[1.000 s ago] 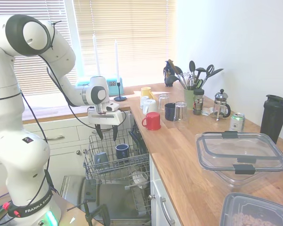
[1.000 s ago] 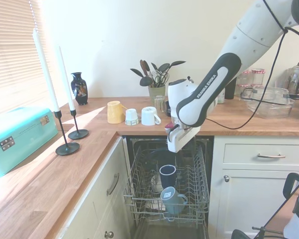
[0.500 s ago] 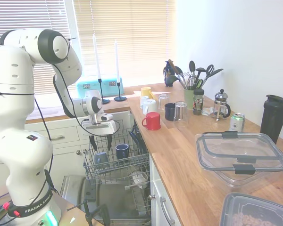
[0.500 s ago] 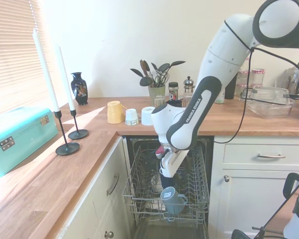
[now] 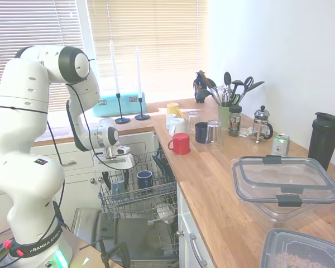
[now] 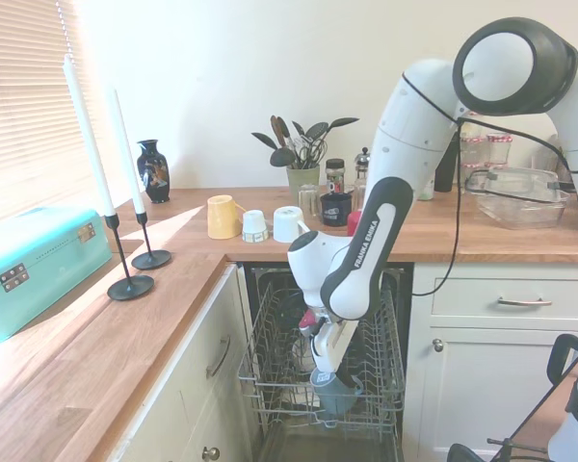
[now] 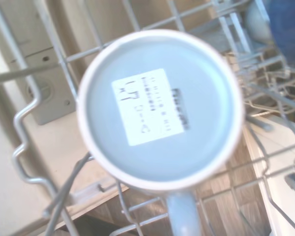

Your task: Move a mug from dishwasher to table

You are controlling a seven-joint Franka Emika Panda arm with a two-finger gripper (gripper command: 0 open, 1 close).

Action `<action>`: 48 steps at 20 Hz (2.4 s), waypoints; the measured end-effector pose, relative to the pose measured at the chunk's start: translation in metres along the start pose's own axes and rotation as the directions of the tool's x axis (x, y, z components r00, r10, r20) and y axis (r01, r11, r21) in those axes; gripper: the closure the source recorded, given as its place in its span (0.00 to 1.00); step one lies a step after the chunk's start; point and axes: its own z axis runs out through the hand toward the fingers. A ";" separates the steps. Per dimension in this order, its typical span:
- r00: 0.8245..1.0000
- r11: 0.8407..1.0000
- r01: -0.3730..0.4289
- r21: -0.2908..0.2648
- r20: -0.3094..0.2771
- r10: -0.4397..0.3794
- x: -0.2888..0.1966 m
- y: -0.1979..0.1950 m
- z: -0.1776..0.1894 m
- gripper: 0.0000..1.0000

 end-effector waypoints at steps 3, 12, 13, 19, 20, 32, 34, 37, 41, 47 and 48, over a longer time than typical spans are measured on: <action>1.000 1.000 0.020 -0.011 -0.011 -0.020 0.004 -0.006 0.003 0.00; 0.998 0.997 0.056 -0.061 0.005 -0.056 0.029 -0.017 0.023 0.00; 0.998 0.997 0.062 -0.056 0.001 -0.062 0.031 -0.016 0.025 0.00; 0.994 0.995 0.100 0.000 -0.040 -0.099 0.039 -0.006 0.032 0.00; 0.993 0.994 0.110 0.016 -0.049 -0.109 0.039 -0.006 0.032 0.00; 0.974 0.964 0.203 0.174 -0.139 -0.180 0.019 -0.030 0.027 0.00; 0.974 0.962 0.199 0.186 -0.142 -0.174 0.019 -0.028 0.029 0.00; 0.977 0.963 0.180 0.199 -0.148 -0.152 0.018 -0.022 0.034 0.00; 0.985 0.972 0.129 0.195 -0.139 -0.103 0.013 -0.013 0.045 0.00; 0.993 0.971 0.037 0.235 -0.116 -0.010 0.010 -0.009 0.049 0.00; 0.994 0.971 0.028 0.239 -0.109 -0.001 0.010 -0.009 0.049 0.00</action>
